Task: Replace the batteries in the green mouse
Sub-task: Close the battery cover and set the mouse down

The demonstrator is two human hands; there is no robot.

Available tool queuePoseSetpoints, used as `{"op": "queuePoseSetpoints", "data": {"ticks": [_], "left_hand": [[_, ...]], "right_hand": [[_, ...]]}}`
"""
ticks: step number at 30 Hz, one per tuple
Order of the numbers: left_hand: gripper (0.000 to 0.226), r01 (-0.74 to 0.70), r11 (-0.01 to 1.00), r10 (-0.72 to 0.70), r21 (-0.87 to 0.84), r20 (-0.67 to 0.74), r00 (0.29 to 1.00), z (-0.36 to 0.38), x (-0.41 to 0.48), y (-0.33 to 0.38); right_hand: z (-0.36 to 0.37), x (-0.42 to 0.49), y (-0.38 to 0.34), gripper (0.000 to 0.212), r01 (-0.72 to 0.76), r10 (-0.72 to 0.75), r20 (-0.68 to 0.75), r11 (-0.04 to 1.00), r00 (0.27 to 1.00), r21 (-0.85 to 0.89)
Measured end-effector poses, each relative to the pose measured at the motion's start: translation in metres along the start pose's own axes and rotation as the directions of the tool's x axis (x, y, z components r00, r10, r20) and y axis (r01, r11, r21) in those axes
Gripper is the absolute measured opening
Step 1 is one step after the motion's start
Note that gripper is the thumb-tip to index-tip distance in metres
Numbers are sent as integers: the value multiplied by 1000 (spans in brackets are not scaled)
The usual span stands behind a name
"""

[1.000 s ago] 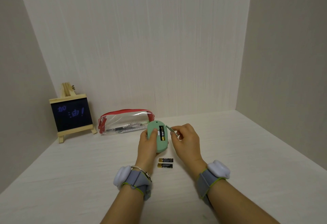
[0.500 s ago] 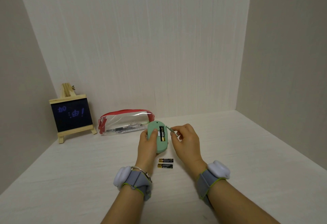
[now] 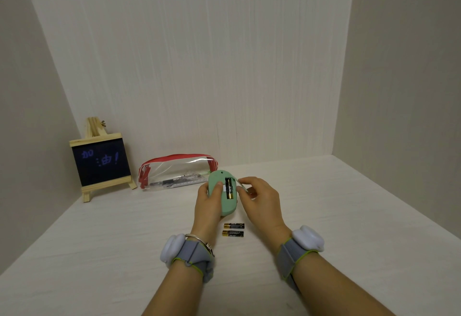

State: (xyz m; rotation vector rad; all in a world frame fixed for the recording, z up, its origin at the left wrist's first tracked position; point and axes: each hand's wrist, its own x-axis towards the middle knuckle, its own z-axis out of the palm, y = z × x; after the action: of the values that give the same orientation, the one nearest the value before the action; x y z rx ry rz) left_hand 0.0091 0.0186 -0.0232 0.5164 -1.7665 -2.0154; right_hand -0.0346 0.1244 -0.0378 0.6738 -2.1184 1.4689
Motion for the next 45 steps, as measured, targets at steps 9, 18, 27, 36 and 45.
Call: {"op": "queuePoseSetpoints", "data": {"ticks": [9, 18, 27, 36, 45], "left_hand": [[37, -10, 1000, 10, -18, 0, 1000, 0, -3, 2], [36, -1, 1000, 1, -13, 6, 1000, 1, -5, 4], [37, 3, 1000, -3, -9, 19, 1000, 1, -6, 5], [34, 2, 1000, -2, -2, 8, 1000, 1, -7, 6], [34, 19, 1000, -19, -18, 31, 999, 2, -9, 7]], "right_hand": [[4, -1, 0, 23, -46, 38, 88, 995, 995, 83], [3, -1, 0, 18, -18, 14, 72, 998, 997, 60], [3, 0, -2, 19, -81, 74, 79, 992, 994, 93], [2, 0, -3, 26, -90, 83, 78, 992, 993, 85], [1, 0, -4, 22, -76, 68, 99, 994, 993, 78]]}}
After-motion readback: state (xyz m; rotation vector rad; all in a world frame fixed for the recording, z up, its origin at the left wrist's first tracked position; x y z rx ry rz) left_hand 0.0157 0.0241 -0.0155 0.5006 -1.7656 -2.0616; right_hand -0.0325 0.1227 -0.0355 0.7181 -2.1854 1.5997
